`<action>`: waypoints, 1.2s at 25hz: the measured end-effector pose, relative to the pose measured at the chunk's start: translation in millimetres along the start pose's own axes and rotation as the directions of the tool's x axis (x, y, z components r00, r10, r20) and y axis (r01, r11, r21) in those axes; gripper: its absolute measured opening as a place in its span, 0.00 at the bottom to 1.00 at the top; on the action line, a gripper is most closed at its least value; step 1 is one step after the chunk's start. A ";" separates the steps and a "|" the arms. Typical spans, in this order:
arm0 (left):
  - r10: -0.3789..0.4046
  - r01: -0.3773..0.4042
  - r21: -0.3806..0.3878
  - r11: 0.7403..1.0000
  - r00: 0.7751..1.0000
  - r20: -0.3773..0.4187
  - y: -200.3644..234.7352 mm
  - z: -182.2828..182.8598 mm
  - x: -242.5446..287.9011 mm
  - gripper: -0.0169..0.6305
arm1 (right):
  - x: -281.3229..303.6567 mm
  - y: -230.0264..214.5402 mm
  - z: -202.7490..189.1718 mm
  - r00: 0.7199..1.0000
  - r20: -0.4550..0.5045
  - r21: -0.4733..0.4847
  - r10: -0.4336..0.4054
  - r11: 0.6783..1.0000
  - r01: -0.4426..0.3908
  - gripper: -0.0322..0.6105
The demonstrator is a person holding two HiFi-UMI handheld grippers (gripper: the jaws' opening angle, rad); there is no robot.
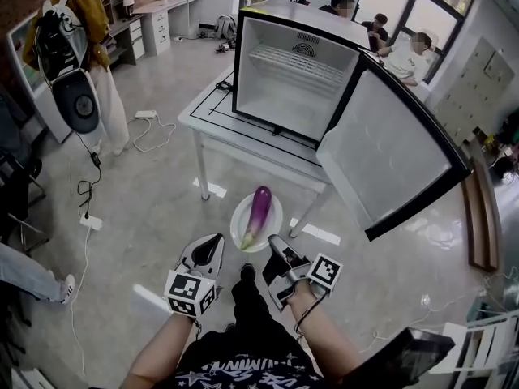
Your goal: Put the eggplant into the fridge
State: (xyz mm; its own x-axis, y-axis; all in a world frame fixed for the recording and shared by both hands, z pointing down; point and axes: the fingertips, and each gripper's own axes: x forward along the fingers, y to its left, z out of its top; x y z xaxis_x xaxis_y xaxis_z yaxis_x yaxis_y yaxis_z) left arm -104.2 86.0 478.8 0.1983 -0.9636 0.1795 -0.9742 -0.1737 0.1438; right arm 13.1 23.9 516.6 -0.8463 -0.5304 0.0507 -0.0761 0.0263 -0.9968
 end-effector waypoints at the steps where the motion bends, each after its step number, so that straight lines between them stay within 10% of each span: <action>1: 0.007 -0.007 0.002 1.000 1.000 0.000 7.1 2.2 8.8 0.04 | 10.9 -0.7 6.3 1.000 -0.006 0.000 0.004 1.000 -0.004 0.08; 30: 0.079 -0.080 0.008 0.997 0.997 0.014 145.7 84.3 283.2 0.04 | 263.5 7.7 214.9 0.993 -0.116 0.006 0.033 0.999 -0.033 0.09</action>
State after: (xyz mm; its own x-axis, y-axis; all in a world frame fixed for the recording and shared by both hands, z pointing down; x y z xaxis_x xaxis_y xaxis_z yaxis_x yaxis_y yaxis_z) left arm -199.1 -229.4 468.5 0.1187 -0.9771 0.1766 -0.9878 -0.0981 0.1213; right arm -97.2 -297.7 508.8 -0.9038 -0.4273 0.0243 -0.0449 0.0383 -0.9983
